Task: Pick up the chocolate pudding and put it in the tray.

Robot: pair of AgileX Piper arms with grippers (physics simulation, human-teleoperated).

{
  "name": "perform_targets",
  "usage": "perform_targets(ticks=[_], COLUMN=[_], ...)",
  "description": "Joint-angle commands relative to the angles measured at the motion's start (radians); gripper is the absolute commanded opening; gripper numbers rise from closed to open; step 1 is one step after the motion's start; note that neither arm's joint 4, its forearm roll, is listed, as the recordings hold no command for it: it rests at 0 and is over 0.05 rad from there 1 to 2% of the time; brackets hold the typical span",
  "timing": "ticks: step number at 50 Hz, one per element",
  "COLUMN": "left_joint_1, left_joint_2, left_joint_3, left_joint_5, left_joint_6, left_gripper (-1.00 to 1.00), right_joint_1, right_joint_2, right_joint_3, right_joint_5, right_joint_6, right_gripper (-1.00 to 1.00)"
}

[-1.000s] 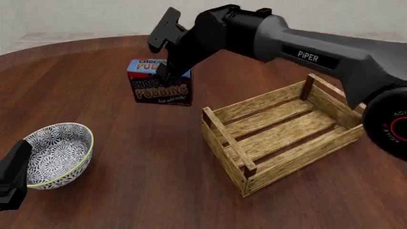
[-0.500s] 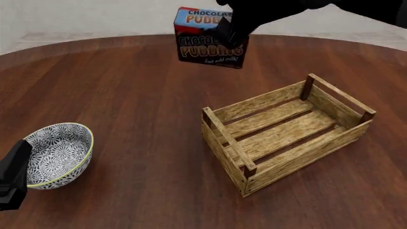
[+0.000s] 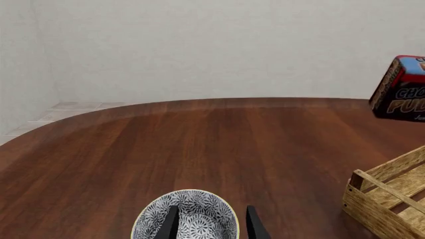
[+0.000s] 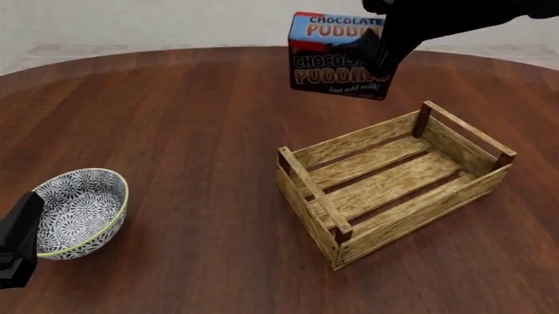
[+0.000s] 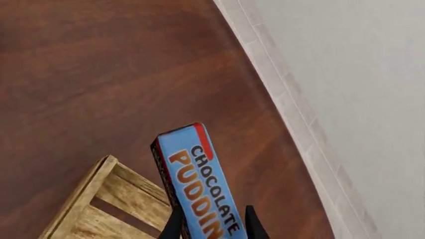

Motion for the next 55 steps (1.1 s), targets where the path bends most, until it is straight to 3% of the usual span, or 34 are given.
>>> perform_targets(ticks=[1,55], left_joint_1=[0.000,0.000], left_joint_2=[0.000,0.000], left_joint_3=[0.000,0.000], left_joint_5=[0.000,0.000], left_joint_6=[0.000,0.000], left_gripper=[1.00,1.00], right_joint_1=[-0.017,-0.070], right_joint_2=[-0.069,-0.344], right_joint_3=[0.069,0.451], right_joint_5=[0.006,-0.034], right_joint_6=[0.016,0.099], right_gripper=[-1.00,-1.00])
